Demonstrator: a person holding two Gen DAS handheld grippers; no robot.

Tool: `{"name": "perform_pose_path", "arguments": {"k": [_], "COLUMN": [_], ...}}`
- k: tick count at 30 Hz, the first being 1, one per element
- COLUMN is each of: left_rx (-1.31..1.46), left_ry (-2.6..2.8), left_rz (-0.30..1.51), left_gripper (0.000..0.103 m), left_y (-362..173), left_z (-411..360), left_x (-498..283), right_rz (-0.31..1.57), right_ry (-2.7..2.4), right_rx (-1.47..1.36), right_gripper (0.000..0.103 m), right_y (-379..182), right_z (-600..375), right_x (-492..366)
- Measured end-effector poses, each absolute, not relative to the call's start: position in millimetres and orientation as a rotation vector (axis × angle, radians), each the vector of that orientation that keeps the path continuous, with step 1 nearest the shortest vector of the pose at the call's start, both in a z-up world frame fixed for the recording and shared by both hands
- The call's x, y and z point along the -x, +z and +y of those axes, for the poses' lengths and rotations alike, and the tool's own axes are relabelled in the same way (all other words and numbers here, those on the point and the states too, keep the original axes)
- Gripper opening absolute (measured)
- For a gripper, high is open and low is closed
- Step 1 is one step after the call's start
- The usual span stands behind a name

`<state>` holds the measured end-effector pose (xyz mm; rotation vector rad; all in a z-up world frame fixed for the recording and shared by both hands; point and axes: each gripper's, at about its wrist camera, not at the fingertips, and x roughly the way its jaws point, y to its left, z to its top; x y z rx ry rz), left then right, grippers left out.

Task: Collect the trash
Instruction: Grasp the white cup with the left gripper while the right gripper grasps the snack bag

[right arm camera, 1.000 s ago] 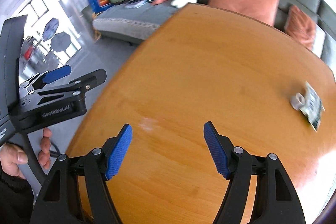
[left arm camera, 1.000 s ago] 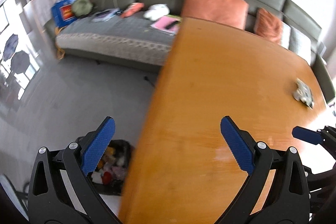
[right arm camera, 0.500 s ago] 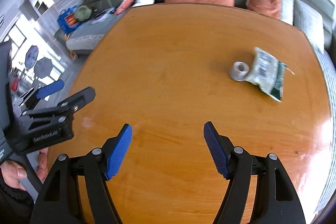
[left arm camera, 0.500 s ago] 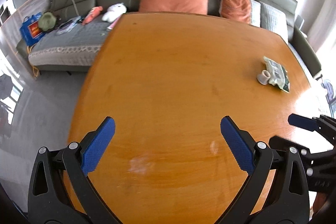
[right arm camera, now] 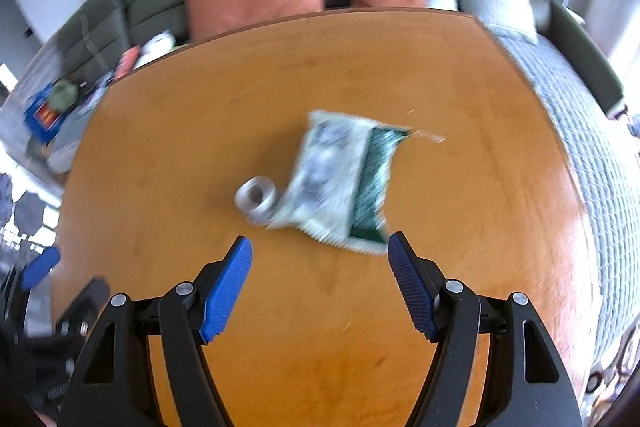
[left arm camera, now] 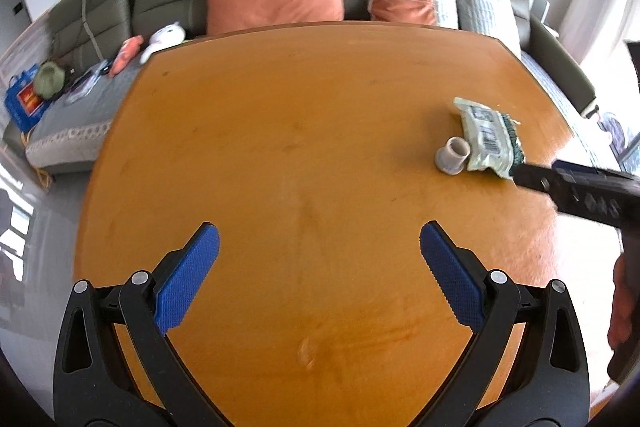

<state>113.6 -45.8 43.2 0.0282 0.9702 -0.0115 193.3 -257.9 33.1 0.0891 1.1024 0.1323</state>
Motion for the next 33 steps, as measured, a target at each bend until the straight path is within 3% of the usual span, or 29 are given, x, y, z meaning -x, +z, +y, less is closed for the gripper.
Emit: {"name": "perform_pose_path", "arguments": {"k": [10, 17, 21, 27, 31, 33], "left_rx": [-0.093, -0.130, -0.136, -0.112, -0.123, -0.145], "left_ry": [-0.096, -0.131, -0.149, -0.184, -0.209, -0.209], "left_rz": [0.977, 1.008, 1.022, 1.021, 1.015, 1.019], "left_gripper": [0.097, 0.097, 0.097, 0.096, 0.085, 0.072], "left_y": [26.4, 11.7, 5.6, -0.5, -7.8, -12.7], "left_z": [-89.1, -107.6, -116.6, -129.7, -141.7, -145.1], "left_x": [-157.8, -173.1, -179.2, -189.9, -196.1, -201.1], "right_rz": [1.161, 1.195, 1.180, 1.179, 1.188, 1.188], "right_ry": [0.047, 0.020, 0.058, 0.028, 0.013, 0.003], "right_rx": [-0.159, -0.098, -0.023, -0.117, -0.181, -0.197], "right_gripper": [0.071, 0.078, 0.062, 0.060, 0.060, 0.060], "right_y": [4.2, -16.4, -17.6, -17.0, -16.3, -14.2], "right_z": [-267.1, -254.7, -253.9, -295.3, -314.4, -315.3], "right_x": [-257.7, -276.4, -272.7, -257.3, -250.0, -245.2]}}
